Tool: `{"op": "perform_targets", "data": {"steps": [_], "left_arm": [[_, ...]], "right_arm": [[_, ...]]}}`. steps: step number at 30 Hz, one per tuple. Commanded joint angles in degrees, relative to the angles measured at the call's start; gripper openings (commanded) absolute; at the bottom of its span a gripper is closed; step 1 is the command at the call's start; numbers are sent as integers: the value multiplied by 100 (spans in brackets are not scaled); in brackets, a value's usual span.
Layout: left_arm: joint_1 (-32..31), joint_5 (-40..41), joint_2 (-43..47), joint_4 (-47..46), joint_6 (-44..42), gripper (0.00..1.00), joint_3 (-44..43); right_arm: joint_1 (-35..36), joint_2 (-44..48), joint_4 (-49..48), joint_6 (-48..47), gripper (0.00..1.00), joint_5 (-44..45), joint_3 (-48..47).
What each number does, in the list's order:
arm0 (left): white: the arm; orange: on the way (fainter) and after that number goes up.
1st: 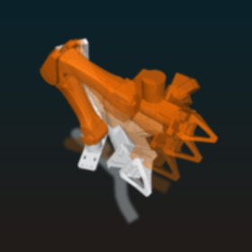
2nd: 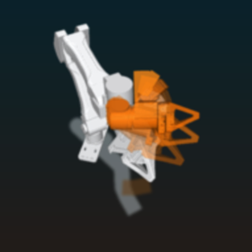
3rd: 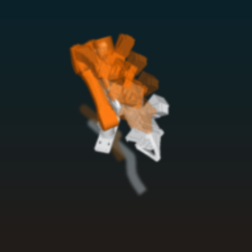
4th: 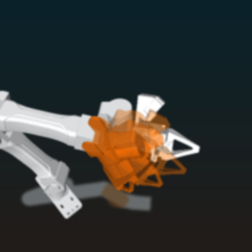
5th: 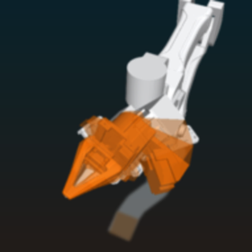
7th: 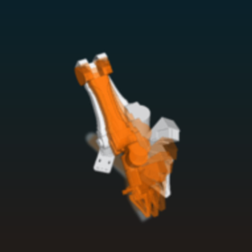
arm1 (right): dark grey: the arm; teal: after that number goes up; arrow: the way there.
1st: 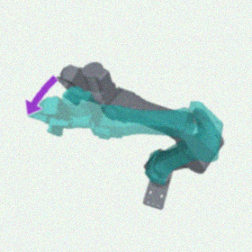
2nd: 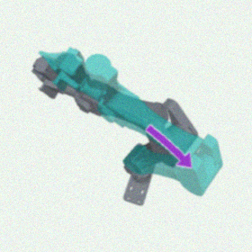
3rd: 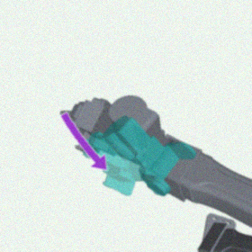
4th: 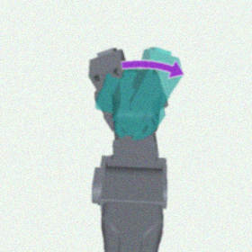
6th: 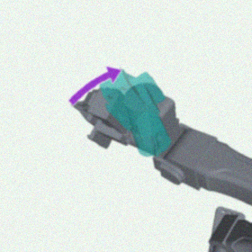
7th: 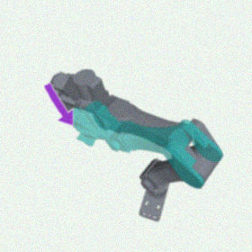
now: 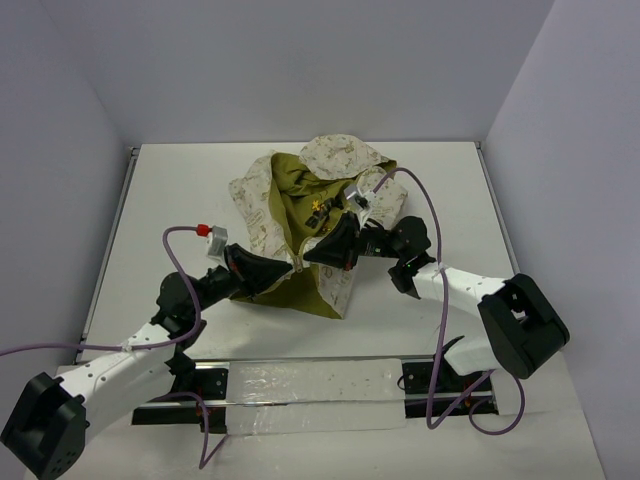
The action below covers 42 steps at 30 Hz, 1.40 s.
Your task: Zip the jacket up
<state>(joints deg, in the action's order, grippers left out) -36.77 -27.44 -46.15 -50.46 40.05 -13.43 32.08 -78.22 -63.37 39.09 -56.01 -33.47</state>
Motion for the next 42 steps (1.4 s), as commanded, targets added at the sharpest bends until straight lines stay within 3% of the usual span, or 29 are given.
{"op": "perform_targets", "data": {"steps": [1, 11, 31, 38, 42], "left_arm": [[-58, -392, -86, -298, 125, 0, -80], [-60, -486, -251, -242, 91, 0, -65], [-93, -558, -652, -14, 142, 0, -285], [-93, -649, -942, -264, 514, 29, -310], [-93, -520, -956, -73, 426, 29, -410]], "right_arm": [[-175, 131, -386, -147, 0, 249, -291], [-239, 175, -416, -145, 0, 690, -219], [-228, 156, -500, 72, 0, 716, 341], [-219, 213, -518, 99, 0, 721, 465], [-228, 187, -534, 132, 0, 666, 472]]}}
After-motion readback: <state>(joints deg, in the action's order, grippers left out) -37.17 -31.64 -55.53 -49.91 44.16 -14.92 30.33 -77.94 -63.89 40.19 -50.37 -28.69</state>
